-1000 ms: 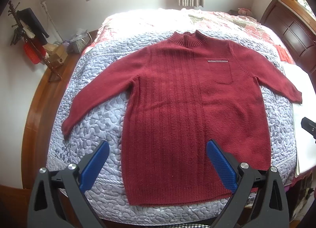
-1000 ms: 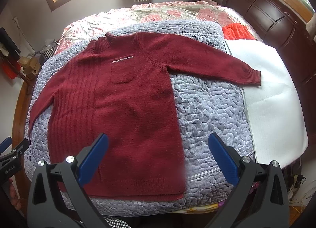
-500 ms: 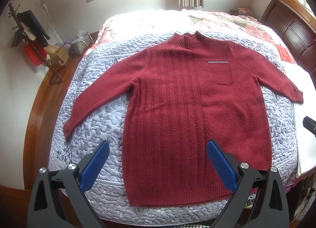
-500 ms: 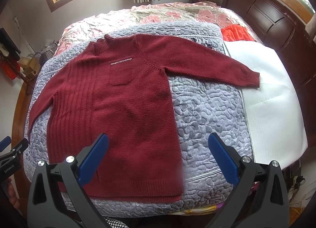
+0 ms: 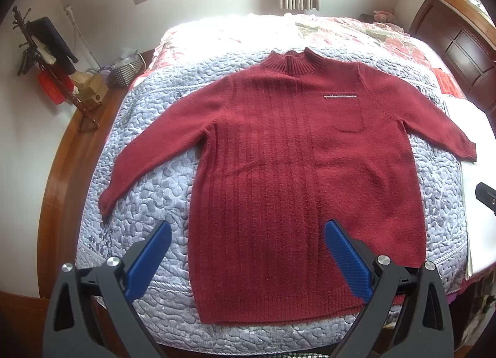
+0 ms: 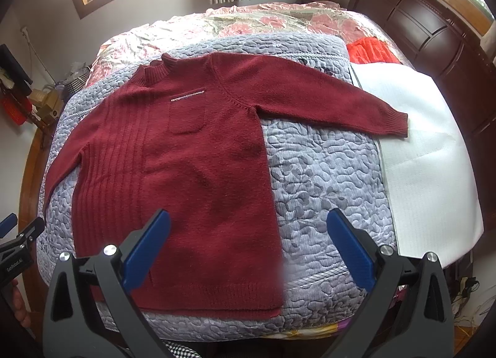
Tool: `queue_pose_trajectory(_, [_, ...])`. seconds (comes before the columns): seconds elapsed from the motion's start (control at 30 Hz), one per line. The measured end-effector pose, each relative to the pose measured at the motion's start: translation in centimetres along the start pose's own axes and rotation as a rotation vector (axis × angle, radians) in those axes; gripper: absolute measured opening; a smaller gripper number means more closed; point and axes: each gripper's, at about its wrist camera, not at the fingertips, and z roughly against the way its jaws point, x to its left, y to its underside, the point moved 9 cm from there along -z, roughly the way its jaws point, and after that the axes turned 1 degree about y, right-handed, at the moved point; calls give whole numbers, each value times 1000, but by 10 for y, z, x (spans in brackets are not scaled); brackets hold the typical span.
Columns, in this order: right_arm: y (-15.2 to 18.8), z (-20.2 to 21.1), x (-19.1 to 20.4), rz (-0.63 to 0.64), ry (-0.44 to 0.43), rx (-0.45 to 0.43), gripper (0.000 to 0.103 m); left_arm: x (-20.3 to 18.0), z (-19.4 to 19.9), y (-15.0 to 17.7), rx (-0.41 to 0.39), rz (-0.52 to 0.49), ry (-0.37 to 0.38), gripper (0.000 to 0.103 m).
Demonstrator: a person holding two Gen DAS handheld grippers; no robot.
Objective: Fold small clothes
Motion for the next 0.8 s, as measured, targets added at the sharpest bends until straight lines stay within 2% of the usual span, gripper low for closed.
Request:
queue_pose_trajectory(0.07, [0,-1,-1,-1,-2,2,100,0,0,0,0,-1,-3,99])
queue_pose_trajectory(0.1, [-1,-2,-2,0,-3,3,100,-2,-1,0,0,13,24,99])
queue_pose_trajectory(0.3, [-2,-9,-9,-4,-9,7,100,-11,-3,-3,-8,10,17,99])
queue_pose_trajectory(0.47, [-11,-26,-32,-27,-24,24,100,-31,-13,-17,-21,6,28,99])
queue_pose_trajectory(0.57, [-27,-39,-63,-40,7,12,100,-53,-21,-37,-40,-9,33,99])
queue_pose_trajectory(0.8, [-83,-82,-165,-89,39,-13,100,-119,-43,-94,-88,-22,60,99])
